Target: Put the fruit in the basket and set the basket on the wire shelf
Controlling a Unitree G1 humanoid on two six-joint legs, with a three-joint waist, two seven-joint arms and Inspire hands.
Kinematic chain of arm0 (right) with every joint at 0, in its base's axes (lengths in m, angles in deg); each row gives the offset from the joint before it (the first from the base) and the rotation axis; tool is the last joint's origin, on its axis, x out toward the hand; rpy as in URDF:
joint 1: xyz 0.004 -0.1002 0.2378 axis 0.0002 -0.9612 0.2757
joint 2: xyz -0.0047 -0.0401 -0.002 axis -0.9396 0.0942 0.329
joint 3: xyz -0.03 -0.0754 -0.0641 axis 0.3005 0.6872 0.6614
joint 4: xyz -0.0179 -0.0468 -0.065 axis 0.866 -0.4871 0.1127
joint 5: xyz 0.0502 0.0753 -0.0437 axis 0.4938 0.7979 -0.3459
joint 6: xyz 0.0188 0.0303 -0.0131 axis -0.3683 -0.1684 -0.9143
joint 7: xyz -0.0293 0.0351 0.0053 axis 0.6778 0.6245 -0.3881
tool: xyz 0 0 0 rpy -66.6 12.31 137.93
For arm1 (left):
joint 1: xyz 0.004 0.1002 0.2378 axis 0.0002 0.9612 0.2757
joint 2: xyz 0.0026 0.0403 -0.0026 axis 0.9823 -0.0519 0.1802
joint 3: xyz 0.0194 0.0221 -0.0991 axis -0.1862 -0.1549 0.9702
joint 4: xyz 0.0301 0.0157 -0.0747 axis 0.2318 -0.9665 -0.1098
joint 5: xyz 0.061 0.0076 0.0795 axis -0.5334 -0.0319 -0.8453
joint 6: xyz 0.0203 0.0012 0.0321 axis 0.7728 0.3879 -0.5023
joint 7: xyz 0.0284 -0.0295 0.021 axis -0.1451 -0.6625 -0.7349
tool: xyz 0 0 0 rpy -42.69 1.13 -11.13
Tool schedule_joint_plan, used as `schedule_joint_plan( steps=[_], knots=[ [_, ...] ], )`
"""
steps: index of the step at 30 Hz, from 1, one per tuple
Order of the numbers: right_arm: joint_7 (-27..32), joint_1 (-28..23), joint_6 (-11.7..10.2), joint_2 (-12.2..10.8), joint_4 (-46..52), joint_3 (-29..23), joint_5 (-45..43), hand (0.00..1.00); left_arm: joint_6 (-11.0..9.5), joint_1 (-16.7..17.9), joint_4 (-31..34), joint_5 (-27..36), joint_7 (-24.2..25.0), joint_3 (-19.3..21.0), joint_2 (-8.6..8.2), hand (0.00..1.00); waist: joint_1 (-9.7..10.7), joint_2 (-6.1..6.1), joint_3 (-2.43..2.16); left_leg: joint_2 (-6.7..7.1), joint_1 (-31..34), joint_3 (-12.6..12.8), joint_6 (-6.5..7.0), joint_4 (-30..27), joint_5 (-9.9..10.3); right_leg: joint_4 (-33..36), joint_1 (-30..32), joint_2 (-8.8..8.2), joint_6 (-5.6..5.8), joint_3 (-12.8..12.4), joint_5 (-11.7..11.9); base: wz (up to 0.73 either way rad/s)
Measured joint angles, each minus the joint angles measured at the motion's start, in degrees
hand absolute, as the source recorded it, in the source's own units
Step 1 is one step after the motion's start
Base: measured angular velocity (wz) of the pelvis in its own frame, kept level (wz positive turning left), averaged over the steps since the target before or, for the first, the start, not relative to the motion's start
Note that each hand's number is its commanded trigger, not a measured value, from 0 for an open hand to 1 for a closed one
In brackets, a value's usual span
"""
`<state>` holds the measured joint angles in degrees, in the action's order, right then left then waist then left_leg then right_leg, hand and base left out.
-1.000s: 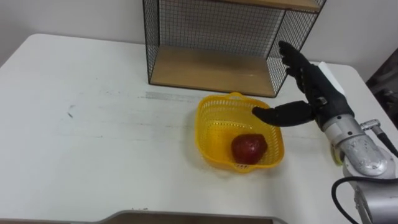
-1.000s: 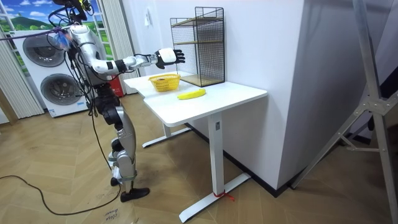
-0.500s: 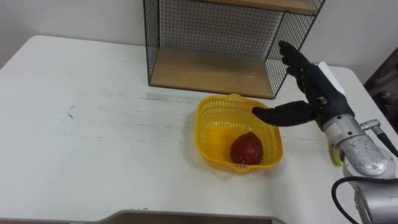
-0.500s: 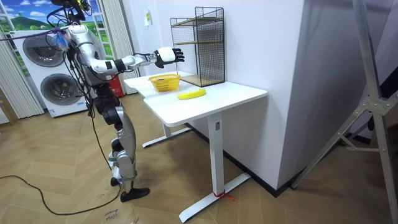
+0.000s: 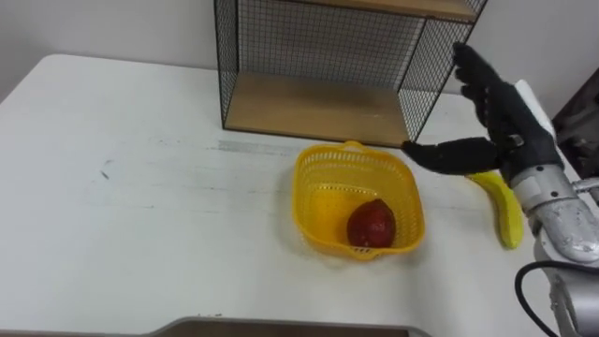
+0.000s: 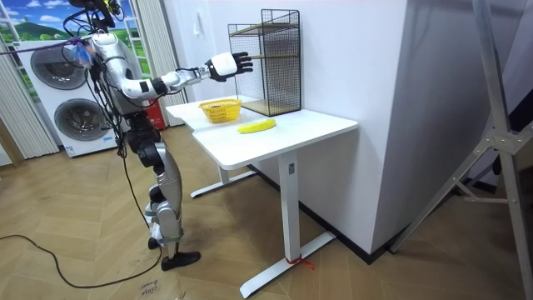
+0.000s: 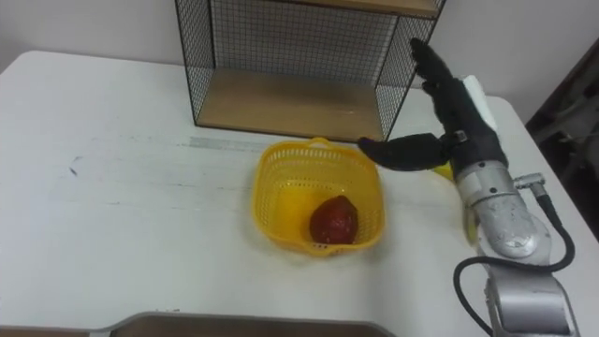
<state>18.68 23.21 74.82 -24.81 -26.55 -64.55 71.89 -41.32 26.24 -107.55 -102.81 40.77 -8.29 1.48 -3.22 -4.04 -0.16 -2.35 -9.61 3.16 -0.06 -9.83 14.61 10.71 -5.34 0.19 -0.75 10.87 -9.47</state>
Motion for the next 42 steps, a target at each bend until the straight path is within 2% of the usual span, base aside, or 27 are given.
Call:
schedule_joint_plan(
  steps=[8, 15, 19, 21, 26, 28, 30, 34, 37, 40, 42],
  knots=[
    [7.2, -0.1, 0.0, 0.0, -0.7, -3.0, 0.2, 0.00, 0.0, 0.3, 0.0, 0.0, -0.1, 0.0, -0.02, 0.00, 1.4, -0.45, -0.01, 0.00, 0.2, 0.5, 0.00, 0.0, 0.0, -0.1, 0.4, 0.06, 0.01, -0.3, 0.0, -0.02],
    [12.1, 0.0, 0.0, 0.1, -1.3, -4.7, 2.8, 0.00, 0.1, 0.4, 0.0, -0.1, 0.1, 1.3, -0.03, 0.00, 1.7, -0.84, 0.13, -0.02, -0.1, 1.2, 0.00, 0.0, 0.0, 0.0, 0.5, 0.13, 0.01, -1.0, 0.0, -0.05],
    [13.8, 0.0, 0.7, 0.1, -4.6, -5.5, 2.9, 0.00, 1.2, 0.4, 0.0, 0.0, -0.1, 1.7, 0.00, 0.00, 1.6, -1.47, 0.24, -0.02, -0.2, 1.3, 0.00, 0.0, 0.0, 0.1, 0.4, 0.11, 0.02, -1.0, 0.0, 0.00],
    [14.0, 0.0, 1.2, 0.1, -6.6, -5.5, 2.9, 0.00, 2.2, 0.6, 0.0, 0.0, -0.1, 2.1, 0.00, 0.00, 1.4, -1.74, 0.19, -0.02, -0.1, 1.2, 0.00, 0.0, 0.0, 0.2, 0.5, 0.10, 0.02, -0.9, 0.0, 0.00],
    [13.8, 0.7, 2.1, 0.1, -13.0, -5.5, 2.4, 0.00, 3.0, -0.1, 0.1, 0.0, 0.3, 2.3, 0.20, 0.00, 1.2, -1.80, 0.16, -0.01, 0.3, 0.8, 0.00, 0.0, 0.0, 0.3, 0.7, 0.03, 0.02, -0.6, 0.0, 0.04],
    [13.4, 1.8, 3.2, 0.2, -15.2, -5.5, 2.2, 0.00, 3.4, -0.1, 0.1, 0.0, 0.4, 2.6, 0.20, 0.00, 1.2, -1.61, 0.19, -0.01, 0.4, 0.8, 0.00, -0.1, 0.0, 0.3, 0.8, 0.04, 0.01, -0.6, 0.0, 0.00],
    [12.9, 2.6, 4.2, 0.4, -16.5, -5.5, 2.1, 0.00, 3.7, -0.1, 0.1, 0.0, 0.4, 3.3, 0.20, 0.00, 1.3, -1.50, 0.03, -0.01, 0.6, 0.7, 0.00, -0.1, 0.0, 0.3, 1.0, 0.04, 0.01, -0.5, 0.0, 0.00],
    [12.6, 2.8, 4.2, 0.5, -16.8, -5.5, 2.2, 0.00, 3.8, 0.1, 0.5, 0.0, 0.4, 4.1, 0.23, 0.00, 1.4, -1.34, -0.03, -0.01, 1.1, 0.7, 0.01, -0.4, 0.0, 0.6, 1.4, -0.05, -0.01, 0.0, 0.0, 0.00],
    [11.4, 4.8, 4.3, 0.8, -20.4, -5.4, 2.2, 0.00, 4.1, 0.4, 1.5, -0.1, 0.4, 4.3, 0.31, 0.00, 1.5, -1.56, 0.11, -0.01, 1.2, 0.5, 0.01, -0.4, 0.0, 0.6, 1.4, -0.10, 0.00, 0.3, 0.0, 0.02],
    [10.1, 5.4, 4.3, 1.1, -23.0, -5.3, 2.3, 0.00, 4.1, 0.9, 2.4, 0.0, 1.2, 4.3, 0.48, 0.00, 1.2, -1.79, 0.06, -0.01, 1.3, 0.3, 0.01, -0.4, 0.0, 0.6, 1.4, -0.11, 0.00, 0.4, 0.0, 0.01],
    [8.6, 5.5, 5.1, 1.2, -24.0, -5.2, 2.3, 0.00, 4.4, 1.1, 2.6, 0.0, 1.6, 4.3, 0.62, 0.00, 1.1, -1.74, 0.12, -0.01, 1.3, 0.1, 0.01, -0.5, 0.0, 0.6, 1.4, -0.09, -0.01, 0.3, 0.0, 0.00]
  ],
)
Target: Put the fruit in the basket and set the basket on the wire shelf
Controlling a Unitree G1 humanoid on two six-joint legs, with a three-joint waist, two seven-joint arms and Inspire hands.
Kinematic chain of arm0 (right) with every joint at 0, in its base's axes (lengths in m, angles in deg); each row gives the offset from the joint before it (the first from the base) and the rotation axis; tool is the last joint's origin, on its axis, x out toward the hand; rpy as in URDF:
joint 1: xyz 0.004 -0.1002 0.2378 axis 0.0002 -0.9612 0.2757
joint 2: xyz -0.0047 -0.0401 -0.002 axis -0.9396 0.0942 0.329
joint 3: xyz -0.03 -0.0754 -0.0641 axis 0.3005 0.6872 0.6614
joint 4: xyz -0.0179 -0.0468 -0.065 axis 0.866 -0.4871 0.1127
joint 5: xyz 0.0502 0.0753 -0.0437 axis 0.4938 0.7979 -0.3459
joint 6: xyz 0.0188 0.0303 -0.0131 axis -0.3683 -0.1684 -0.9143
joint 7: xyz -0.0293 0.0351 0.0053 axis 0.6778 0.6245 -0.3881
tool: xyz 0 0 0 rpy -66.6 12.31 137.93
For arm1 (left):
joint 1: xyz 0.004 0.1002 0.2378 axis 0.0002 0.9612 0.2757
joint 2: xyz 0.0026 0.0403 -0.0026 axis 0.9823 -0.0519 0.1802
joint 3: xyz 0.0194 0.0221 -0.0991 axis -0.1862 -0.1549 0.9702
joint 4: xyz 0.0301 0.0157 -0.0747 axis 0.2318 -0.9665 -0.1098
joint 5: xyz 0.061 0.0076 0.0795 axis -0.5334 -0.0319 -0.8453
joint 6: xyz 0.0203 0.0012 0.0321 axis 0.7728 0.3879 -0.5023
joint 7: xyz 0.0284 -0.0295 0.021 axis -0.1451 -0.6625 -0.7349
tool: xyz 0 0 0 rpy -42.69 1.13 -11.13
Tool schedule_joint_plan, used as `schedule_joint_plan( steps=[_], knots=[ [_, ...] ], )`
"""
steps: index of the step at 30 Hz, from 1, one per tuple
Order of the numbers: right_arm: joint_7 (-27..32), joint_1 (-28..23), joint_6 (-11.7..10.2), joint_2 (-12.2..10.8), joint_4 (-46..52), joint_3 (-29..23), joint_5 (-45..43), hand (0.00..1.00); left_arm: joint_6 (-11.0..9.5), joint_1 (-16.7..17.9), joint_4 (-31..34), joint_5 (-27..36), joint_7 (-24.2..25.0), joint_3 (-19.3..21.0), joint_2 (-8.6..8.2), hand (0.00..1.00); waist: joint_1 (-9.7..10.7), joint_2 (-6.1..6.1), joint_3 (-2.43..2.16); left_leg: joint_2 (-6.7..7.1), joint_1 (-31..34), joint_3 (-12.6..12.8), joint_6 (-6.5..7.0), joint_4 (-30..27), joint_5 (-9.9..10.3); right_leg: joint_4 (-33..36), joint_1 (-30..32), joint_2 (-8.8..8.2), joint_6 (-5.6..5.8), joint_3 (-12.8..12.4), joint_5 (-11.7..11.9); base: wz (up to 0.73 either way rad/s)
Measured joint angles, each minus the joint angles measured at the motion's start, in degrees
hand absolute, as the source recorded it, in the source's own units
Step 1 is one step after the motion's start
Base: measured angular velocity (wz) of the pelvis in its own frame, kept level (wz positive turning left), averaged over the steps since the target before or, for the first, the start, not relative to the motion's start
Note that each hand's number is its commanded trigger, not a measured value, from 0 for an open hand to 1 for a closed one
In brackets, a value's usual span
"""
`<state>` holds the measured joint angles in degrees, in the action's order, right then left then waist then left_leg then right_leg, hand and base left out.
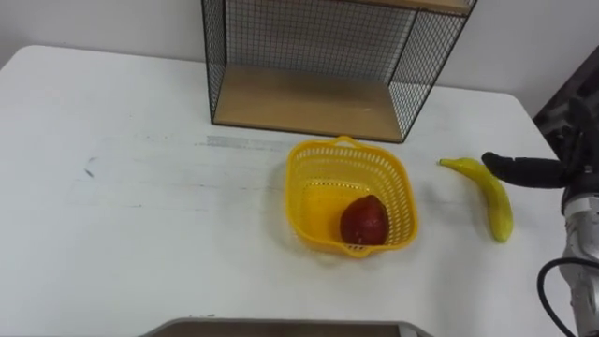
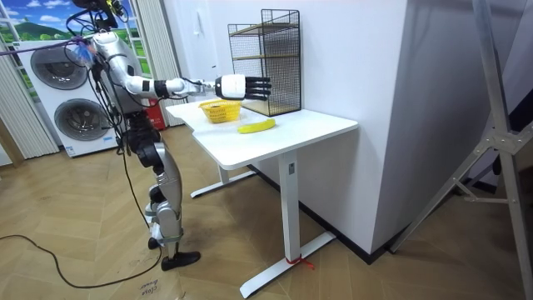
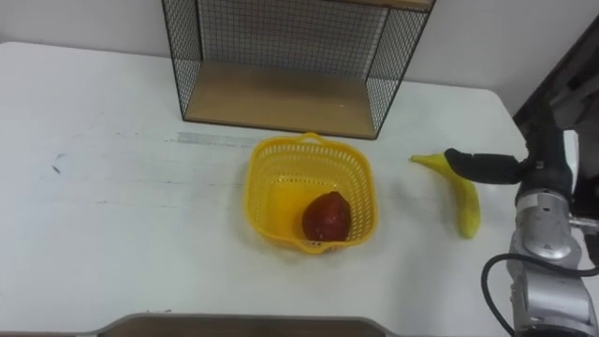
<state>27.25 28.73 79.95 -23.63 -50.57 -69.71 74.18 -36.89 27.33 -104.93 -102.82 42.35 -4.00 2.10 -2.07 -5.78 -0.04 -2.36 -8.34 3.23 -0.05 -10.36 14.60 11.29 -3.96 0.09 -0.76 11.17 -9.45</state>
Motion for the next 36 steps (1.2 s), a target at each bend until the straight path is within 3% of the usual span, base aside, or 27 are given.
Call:
schedule_joint_plan(
  steps=[17, 24, 36],
  knots=[
    [-9.3, 5.7, 2.4, 5.6, -12.8, 4.3, -0.2, 0.00, 0.9, 2.0, 2.0, 0.2, 1.0, -0.7, 0.71, 0.00, 0.2, -0.37, -0.10, 0.07, 0.7, -0.7, 0.02, -0.5, 0.0, 0.4, 0.5, -0.13, -0.13, 0.0, -0.1, 0.00],
    [-13.7, 6.0, 3.2, 5.7, -20.2, 4.5, -1.9, 0.00, 2.1, 2.3, 2.0, 0.2, 1.4, -0.6, 0.95, 0.00, 0.2, -0.43, -0.10, 0.10, -0.5, -0.9, 0.01, -0.5, 0.0, -0.6, -1.4, -0.10, -0.11, 0.6, -0.1, 0.04],
    [-16.5, 6.0, 3.4, 5.7, -24.7, 4.4, -3.9, 0.00, 2.0, 2.2, 2.0, 0.1, 2.5, -0.5, 0.94, 0.00, 0.0, -0.17, -0.03, 0.09, -1.3, -0.9, 0.01, -0.6, 0.0, -0.6, -2.3, -0.04, -0.12, 0.5, -0.1, 0.00]
  ],
)
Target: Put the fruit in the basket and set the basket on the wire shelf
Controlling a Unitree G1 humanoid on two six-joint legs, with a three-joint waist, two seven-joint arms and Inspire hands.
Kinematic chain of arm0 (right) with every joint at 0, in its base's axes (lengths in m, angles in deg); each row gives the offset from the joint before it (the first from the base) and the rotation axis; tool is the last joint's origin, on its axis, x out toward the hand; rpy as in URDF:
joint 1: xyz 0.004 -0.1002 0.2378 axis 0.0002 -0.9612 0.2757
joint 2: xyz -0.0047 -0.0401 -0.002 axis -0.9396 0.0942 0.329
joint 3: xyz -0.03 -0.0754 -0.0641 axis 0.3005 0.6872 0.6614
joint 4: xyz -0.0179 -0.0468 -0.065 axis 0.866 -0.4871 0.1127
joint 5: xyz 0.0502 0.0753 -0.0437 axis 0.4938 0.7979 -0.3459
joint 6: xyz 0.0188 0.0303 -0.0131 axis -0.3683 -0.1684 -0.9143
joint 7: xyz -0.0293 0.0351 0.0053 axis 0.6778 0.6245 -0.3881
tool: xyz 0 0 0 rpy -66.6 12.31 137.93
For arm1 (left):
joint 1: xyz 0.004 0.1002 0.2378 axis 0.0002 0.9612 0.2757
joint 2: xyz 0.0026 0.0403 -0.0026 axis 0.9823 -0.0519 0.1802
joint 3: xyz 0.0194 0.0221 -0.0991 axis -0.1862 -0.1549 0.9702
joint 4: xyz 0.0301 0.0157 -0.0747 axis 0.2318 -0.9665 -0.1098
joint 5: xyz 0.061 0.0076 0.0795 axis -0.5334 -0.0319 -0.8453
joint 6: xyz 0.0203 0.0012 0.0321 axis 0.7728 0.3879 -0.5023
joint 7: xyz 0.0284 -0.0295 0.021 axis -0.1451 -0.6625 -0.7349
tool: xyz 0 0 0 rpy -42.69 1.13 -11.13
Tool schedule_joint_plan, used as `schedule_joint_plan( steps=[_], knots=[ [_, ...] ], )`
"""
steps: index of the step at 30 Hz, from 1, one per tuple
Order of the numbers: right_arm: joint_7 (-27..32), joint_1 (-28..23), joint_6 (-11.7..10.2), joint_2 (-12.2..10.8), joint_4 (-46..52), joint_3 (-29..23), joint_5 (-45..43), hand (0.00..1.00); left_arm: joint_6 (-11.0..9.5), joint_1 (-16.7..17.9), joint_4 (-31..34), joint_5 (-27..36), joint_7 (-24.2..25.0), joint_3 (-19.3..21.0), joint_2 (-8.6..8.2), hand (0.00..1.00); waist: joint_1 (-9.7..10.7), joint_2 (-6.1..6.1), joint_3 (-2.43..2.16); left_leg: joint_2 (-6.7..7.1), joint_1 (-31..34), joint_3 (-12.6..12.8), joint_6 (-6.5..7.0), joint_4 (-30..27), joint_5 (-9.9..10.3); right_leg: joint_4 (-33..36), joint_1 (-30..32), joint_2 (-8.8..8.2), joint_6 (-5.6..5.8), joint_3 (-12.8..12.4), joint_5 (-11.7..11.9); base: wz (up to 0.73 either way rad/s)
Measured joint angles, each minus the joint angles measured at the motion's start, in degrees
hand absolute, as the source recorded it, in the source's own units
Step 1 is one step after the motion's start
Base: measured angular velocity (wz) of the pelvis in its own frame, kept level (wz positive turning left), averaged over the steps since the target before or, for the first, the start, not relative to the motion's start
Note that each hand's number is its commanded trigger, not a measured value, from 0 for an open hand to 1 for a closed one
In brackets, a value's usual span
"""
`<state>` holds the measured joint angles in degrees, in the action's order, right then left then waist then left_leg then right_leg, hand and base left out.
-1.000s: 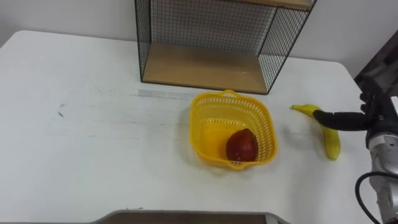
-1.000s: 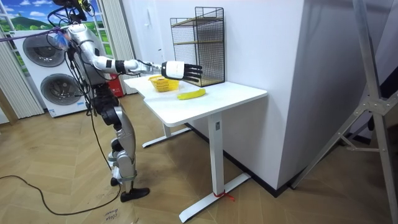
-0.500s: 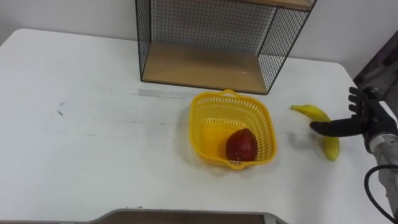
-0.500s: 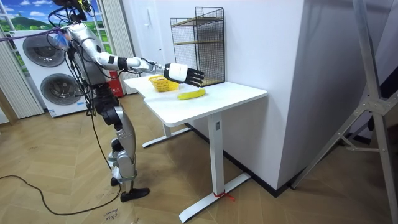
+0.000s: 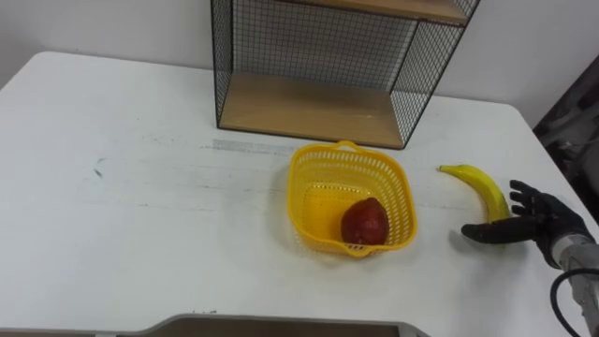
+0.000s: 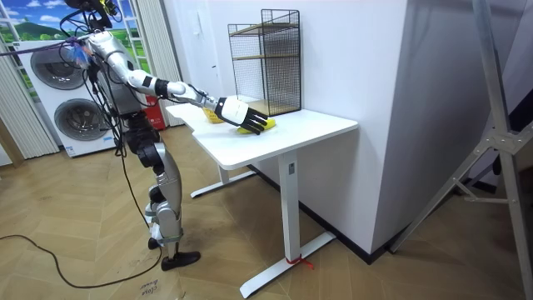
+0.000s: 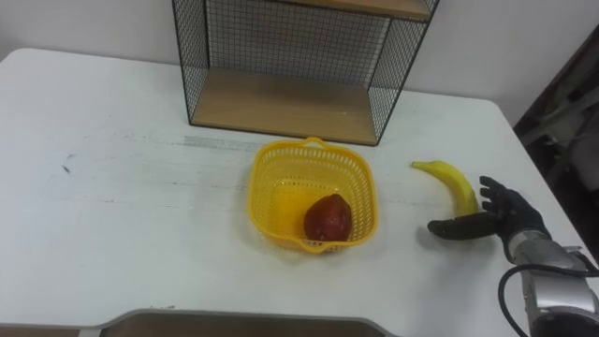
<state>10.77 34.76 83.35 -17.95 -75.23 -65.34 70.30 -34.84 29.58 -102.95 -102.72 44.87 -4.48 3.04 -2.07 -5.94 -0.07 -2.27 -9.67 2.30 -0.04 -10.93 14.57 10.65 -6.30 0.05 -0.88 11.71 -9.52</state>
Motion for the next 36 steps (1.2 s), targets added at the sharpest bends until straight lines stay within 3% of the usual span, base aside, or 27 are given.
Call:
schedule_joint_plan(
  steps=[4, 20, 34, 35, 36],
  knots=[
    [-1.5, 0.0, -1.0, 0.2, -1.5, 0.0, -0.7, 0.00, -0.3, 0.0, 0.0, 0.0, 0.0, 0.0, 0.01, 0.00, 0.0, -0.10, -0.01, 0.00, -0.1, -0.1, 0.00, 0.0, 0.0, 0.0, -0.1, -0.03, 0.00, 0.1, 0.0, 0.00],
    [-1.5, 0.0, -1.0, 0.2, -4.4, 0.0, -7.7, 0.00, 0.1, -0.3, -0.2, 0.0, 0.0, 0.0, 0.26, 0.00, -1.5, -0.29, 0.08, 0.12, 0.0, -1.1, -0.02, -0.7, 0.0, -0.2, -1.1, -0.22, -0.02, 1.2, 0.0, 0.03],
    [0.1, 0.1, -1.8, 0.2, -6.3, 0.0, -9.8, 0.02, 0.5, -0.8, -0.9, 0.0, 0.8, -0.2, 0.17, 0.00, -1.6, -0.25, 0.01, 0.41, 0.0, -2.4, -0.01, -0.8, 0.0, -0.7, -2.0, -0.47, 0.10, 2.6, 0.1, 0.05],
    [0.5, 0.1, -1.8, 0.2, -6.4, 0.0, -9.8, 0.68, 0.5, -0.8, -0.9, 0.0, 0.9, -0.2, 0.16, 0.00, -1.6, -0.24, 0.01, 0.44, 0.0, -2.5, -0.01, -0.8, 0.0, -0.7, -2.1, -0.49, 0.13, 2.6, 0.1, 0.00],
    [0.6, 0.1, -1.8, 0.2, -6.5, 0.0, -9.8, 1.00, 0.5, -0.8, -1.0, 0.0, 0.9, -0.2, 0.15, 0.00, -1.6, -0.24, 0.01, 0.48, 0.0, -2.5, 0.00, -0.8, 0.0, -0.8, -2.1, -0.51, 0.14, 2.6, 0.1, 0.00]
  ],
)
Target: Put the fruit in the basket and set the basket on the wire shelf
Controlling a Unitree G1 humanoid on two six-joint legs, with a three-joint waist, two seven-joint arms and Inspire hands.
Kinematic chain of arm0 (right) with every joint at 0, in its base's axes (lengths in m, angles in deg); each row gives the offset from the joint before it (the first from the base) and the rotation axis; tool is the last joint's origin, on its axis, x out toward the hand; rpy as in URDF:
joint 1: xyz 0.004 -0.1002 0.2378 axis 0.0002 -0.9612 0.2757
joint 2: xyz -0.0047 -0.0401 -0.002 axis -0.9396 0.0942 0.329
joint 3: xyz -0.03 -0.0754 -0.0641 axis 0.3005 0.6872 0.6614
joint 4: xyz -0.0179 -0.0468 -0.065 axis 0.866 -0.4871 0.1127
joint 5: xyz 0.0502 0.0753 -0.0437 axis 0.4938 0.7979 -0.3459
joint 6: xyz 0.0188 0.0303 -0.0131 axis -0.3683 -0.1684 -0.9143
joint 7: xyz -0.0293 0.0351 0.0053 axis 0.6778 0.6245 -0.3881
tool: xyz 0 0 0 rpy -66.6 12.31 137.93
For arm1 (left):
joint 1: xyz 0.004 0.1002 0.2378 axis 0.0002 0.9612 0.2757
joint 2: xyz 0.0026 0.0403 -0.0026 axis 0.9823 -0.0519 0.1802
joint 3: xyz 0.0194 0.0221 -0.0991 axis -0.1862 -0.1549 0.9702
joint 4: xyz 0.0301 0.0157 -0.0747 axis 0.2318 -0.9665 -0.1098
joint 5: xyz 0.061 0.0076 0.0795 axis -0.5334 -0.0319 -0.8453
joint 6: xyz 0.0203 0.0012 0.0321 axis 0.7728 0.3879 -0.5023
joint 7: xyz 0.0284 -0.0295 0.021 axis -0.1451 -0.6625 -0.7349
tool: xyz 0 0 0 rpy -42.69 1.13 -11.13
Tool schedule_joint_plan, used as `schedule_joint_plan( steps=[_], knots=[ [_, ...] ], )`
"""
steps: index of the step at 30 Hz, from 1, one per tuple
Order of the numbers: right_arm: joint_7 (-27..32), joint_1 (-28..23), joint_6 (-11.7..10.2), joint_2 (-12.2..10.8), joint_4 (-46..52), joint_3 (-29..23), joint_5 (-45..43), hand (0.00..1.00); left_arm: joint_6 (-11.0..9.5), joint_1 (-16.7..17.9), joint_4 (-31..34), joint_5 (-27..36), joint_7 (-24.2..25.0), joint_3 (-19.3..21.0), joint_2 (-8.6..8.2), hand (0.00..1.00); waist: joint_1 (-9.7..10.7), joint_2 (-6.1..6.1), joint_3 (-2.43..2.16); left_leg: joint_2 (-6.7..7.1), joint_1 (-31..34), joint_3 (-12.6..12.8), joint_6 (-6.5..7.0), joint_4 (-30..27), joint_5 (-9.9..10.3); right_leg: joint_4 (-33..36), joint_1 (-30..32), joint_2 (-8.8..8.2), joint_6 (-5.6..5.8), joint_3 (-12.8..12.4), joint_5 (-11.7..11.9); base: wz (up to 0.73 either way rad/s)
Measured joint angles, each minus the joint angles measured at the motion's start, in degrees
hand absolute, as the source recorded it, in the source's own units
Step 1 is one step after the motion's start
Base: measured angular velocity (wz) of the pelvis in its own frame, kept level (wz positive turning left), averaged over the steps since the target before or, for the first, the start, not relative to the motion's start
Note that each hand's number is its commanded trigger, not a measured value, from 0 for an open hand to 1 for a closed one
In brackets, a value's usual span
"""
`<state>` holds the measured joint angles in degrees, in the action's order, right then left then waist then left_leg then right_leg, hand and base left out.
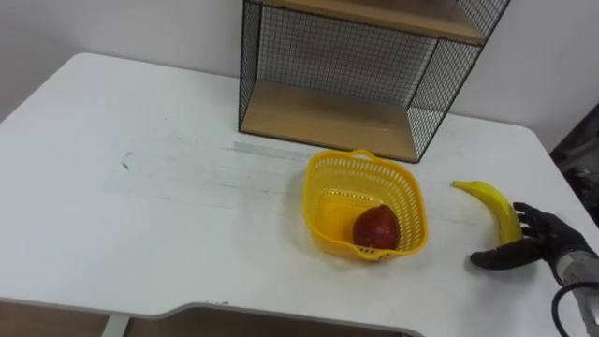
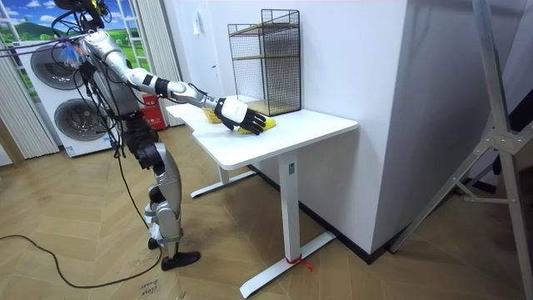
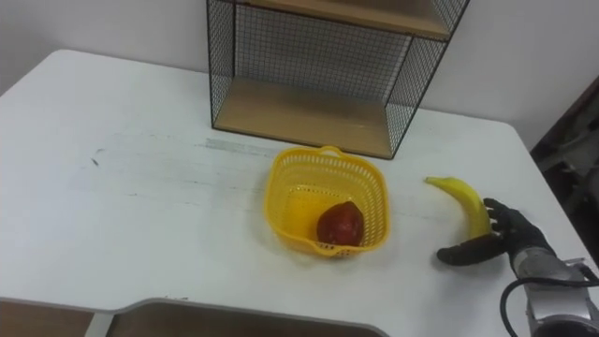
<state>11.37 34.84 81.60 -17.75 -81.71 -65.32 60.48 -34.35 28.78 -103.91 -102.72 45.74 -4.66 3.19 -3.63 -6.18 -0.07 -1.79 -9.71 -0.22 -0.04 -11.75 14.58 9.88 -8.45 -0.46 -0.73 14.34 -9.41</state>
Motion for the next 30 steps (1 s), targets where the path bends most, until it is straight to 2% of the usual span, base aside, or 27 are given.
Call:
schedule_joint_plan(
  steps=[12, 30],
  knots=[
    [6.6, 0.0, 0.1, 0.9, -1.7, -0.1, -1.2, 1.00, 0.0, -0.4, -1.5, 0.7, -0.1, -0.5, 0.03, 0.00, -0.1, 0.12, -0.04, 0.01, -0.6, -0.2, 0.01, 0.1, 0.0, -0.3, -0.5, 0.03, 0.08, 0.1, 0.0, 0.00],
    [5.7, 0.0, 0.0, 0.7, -1.8, -0.1, 0.6, 1.00, -0.2, -0.8, -1.5, 1.1, -0.1, -0.5, 0.08, 0.00, -0.1, -0.02, -0.14, 0.07, -0.9, -0.1, 0.03, 0.4, 0.0, -0.2, -0.4, 0.02, 0.11, 0.0, -0.1, 0.00]
  ],
)
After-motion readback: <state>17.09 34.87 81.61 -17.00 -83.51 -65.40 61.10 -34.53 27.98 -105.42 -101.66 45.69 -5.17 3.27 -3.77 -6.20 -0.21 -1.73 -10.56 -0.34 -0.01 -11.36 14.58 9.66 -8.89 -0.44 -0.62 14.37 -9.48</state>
